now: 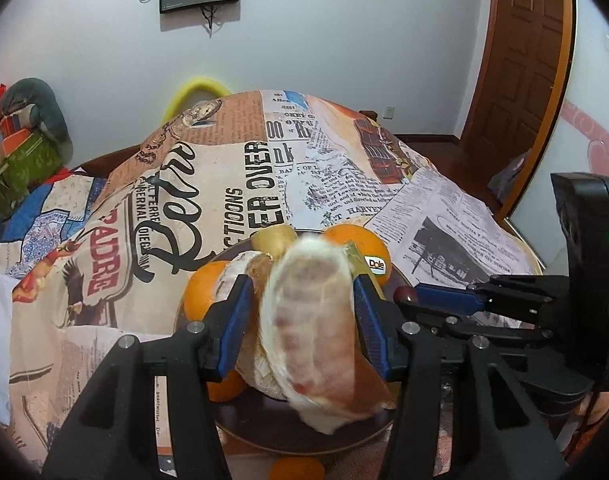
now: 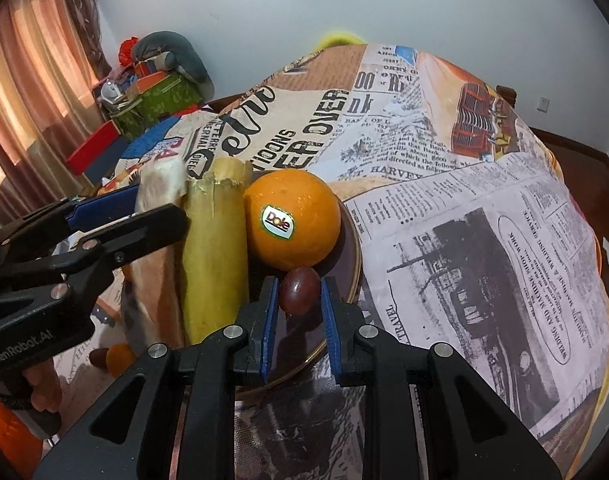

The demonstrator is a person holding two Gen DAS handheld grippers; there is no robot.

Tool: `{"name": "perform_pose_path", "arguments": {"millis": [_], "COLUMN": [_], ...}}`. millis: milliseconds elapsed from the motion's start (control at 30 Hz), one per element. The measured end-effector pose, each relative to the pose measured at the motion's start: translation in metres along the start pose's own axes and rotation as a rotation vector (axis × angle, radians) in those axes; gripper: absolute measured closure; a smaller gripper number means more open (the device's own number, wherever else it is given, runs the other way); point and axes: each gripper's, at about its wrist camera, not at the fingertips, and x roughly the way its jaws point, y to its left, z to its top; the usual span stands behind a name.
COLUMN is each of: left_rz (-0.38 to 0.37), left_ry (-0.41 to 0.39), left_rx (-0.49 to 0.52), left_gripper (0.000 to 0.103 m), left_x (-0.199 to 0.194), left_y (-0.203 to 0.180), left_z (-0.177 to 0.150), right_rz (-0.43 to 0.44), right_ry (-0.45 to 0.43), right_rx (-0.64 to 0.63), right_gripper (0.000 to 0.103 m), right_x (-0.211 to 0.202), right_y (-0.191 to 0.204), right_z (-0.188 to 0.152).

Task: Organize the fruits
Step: 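Carry the pomelo segment onto the plate with the left tool while the right tool carries the grape there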

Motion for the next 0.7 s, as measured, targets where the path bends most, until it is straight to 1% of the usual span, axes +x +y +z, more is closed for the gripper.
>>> {"name": "perform_pose_path", "arguments": {"millis": [33,67,100,233,367,567,700], "left_rz": [-0.001,-0.007,-0.012,-0.008,-0.014,-0.003,0.011], "left_ry": [0.002,0.005,0.009,-0.003,-0.024,-0.045,-0.042], "left_rx": [-0.004,-0.012,-0.018,-0.021,-0.03,-0.045,-0.06], "left_gripper": [0.052,0.052,0.052,0.052,0.051,0.05,0.049], "left_x": [0.0,0.0,-0.002,-0.012,-0.031,-0.062,-0.078], "left_y": [0.001,0.002,0.004,0.005,0.008,0.019,0.028], "left_z": [0.001,0.001,0.001,0.002,0.002,-0.001,-0.009], "right_rz": [0.0,-0.002,-0.004,-0.014,-0.015,-0.011,-0.011], "right_ry": [-0.002,-0.006,-0.012,-0.029,-0.046,-0.087,-0.108], "right_rx": [0.002,0.002,-0.001,-0.006,-0.005,-0.021,-0.036], "right_gripper": [0.076,0.07,0.067,0.067,0.067,0.067,0.067], "right_x": [-0.001,-0.002,-0.004,-0.013,-0.024,-0.049,-0.065], "right_y": [0.0,-0.001,0.0,0.001,0.004,0.018,0.03], "right_z": [0.0,0.0,0.0,0.001,0.001,0.0,-0.003]}}
